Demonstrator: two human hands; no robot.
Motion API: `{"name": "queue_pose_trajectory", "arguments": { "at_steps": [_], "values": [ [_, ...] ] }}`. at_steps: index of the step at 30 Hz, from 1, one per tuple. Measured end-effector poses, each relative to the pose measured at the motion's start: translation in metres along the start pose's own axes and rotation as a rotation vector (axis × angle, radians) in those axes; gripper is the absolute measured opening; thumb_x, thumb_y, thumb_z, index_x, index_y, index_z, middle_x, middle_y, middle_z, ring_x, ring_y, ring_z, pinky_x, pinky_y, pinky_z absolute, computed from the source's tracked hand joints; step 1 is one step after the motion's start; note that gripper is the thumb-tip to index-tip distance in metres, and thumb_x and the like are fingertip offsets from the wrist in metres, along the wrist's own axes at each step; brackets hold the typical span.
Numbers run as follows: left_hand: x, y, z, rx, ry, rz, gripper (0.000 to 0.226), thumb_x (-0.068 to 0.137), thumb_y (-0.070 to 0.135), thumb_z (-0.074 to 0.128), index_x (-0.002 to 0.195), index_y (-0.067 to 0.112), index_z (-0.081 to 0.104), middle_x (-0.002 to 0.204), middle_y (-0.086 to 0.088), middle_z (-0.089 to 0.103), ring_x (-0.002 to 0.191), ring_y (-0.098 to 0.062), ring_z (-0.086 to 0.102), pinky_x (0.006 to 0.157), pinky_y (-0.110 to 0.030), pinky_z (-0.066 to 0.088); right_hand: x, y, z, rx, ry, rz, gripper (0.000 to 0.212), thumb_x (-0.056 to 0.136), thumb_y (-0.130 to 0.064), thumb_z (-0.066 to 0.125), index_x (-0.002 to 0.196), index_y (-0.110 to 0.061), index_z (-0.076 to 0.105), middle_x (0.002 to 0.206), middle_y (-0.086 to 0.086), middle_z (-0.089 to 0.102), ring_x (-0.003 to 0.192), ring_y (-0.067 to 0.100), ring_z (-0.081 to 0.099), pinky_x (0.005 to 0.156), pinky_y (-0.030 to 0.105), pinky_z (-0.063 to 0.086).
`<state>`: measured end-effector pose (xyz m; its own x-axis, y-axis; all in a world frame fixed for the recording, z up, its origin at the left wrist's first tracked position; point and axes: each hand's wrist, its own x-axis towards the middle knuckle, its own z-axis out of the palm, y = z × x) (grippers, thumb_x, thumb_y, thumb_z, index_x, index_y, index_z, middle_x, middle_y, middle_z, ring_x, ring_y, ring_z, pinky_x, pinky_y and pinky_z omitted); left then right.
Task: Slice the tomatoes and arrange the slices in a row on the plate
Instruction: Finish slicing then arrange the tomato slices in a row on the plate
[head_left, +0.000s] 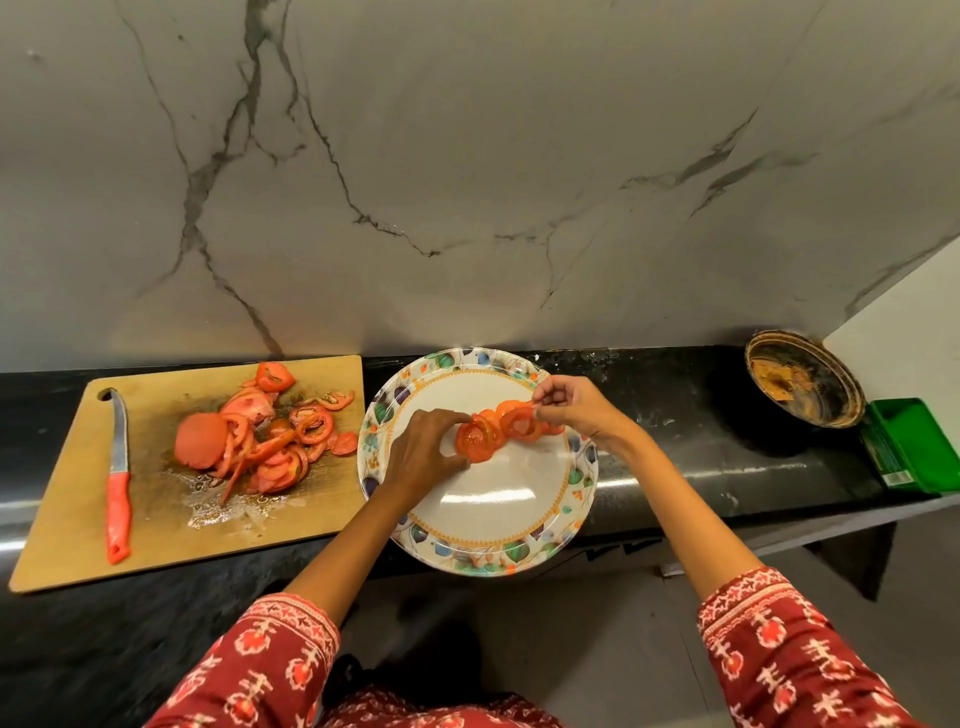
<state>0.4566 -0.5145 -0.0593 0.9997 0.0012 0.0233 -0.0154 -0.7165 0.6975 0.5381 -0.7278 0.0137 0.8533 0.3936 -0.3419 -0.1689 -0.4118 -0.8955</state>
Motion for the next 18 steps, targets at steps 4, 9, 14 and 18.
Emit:
{"name": "queue_pose_trajectory", "arguments": {
  "at_steps": [4,9,14,18],
  "values": [
    [0.006,0.010,0.001,0.113,-0.030,0.022,0.064,0.070,0.037,0.078,0.127,0.021,0.053,0.129,-0.003,0.055,0.117,-0.022,0.044,0.089,-0.033,0.042,0.004,-0.008,-0.014,-0.029,0.027,0.008,0.019,0.082,0.009,0.062,0.084,-0.010,0.058,0.078,0.004,0.059,0.072,0.010,0.057,0.059,0.016,0.051],
    [0.011,0.013,-0.002,0.192,-0.018,0.011,0.061,0.074,0.041,0.074,0.127,0.019,0.053,0.127,-0.004,0.057,0.115,-0.021,0.045,0.085,-0.031,0.042,0.018,-0.020,-0.007,-0.101,-0.094,0.014,0.019,0.083,0.008,0.061,0.084,-0.011,0.058,0.077,0.006,0.059,0.070,0.011,0.057,0.059,0.015,0.050],
    [0.015,0.012,-0.003,0.157,-0.014,-0.022,0.060,0.078,0.037,0.071,0.131,0.018,0.049,0.131,-0.006,0.054,0.118,-0.023,0.046,0.091,-0.034,0.043,0.029,-0.030,-0.007,-0.114,-0.071,0.014,0.019,0.083,0.006,0.062,0.084,-0.012,0.057,0.077,0.006,0.058,0.069,0.011,0.055,0.057,0.017,0.047],
    [0.022,0.017,-0.003,0.170,-0.049,-0.033,0.065,0.078,0.037,0.071,0.135,0.020,0.045,0.132,-0.006,0.053,0.118,-0.023,0.047,0.092,-0.036,0.046,0.030,-0.027,-0.013,-0.095,-0.016,0.031,0.017,0.084,0.003,0.063,0.085,-0.013,0.056,0.076,0.005,0.059,0.068,0.011,0.056,0.058,0.019,0.045]
  ]
}}
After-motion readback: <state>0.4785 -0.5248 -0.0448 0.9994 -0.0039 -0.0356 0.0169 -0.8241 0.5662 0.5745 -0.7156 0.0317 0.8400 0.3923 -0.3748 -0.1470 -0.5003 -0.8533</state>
